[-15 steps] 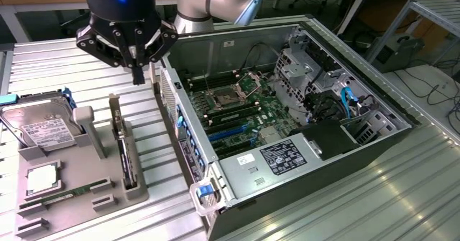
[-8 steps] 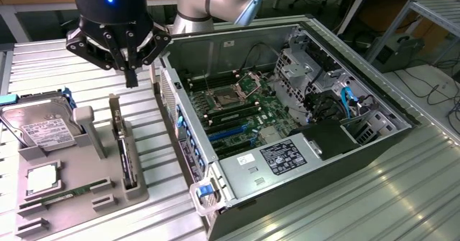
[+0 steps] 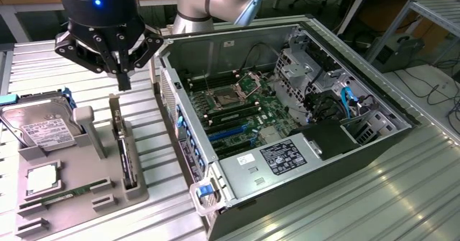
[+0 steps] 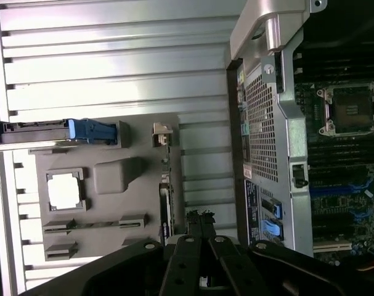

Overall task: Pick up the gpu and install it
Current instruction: 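Reach for the gpu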

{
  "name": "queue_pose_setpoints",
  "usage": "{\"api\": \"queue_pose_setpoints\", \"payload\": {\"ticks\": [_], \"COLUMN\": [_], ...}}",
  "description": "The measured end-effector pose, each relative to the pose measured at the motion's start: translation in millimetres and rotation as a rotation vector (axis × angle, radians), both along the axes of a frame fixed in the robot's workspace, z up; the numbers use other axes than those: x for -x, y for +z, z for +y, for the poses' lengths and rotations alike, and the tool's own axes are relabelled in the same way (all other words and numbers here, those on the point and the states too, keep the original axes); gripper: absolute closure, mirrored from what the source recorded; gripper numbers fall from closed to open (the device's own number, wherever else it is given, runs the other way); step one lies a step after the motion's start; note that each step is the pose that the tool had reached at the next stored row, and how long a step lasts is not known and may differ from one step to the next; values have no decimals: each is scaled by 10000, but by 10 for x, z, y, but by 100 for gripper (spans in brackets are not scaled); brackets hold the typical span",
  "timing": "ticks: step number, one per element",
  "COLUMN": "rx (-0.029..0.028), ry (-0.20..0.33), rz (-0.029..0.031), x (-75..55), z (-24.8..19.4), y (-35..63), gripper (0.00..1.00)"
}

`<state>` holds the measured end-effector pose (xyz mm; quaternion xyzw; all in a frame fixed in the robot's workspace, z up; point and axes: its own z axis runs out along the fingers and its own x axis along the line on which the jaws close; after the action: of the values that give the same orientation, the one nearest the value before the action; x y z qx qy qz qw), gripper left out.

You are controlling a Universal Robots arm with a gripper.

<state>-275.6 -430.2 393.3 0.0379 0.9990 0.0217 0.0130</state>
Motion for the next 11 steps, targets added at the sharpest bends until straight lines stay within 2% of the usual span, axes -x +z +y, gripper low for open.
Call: {"api": "queue_pose_setpoints", "payload": {"ticks": [11], "rx": [1], "ry": [0], "rz": [1], "x": [209], "z": [-47], "y": [0], "gripper": [89]}}
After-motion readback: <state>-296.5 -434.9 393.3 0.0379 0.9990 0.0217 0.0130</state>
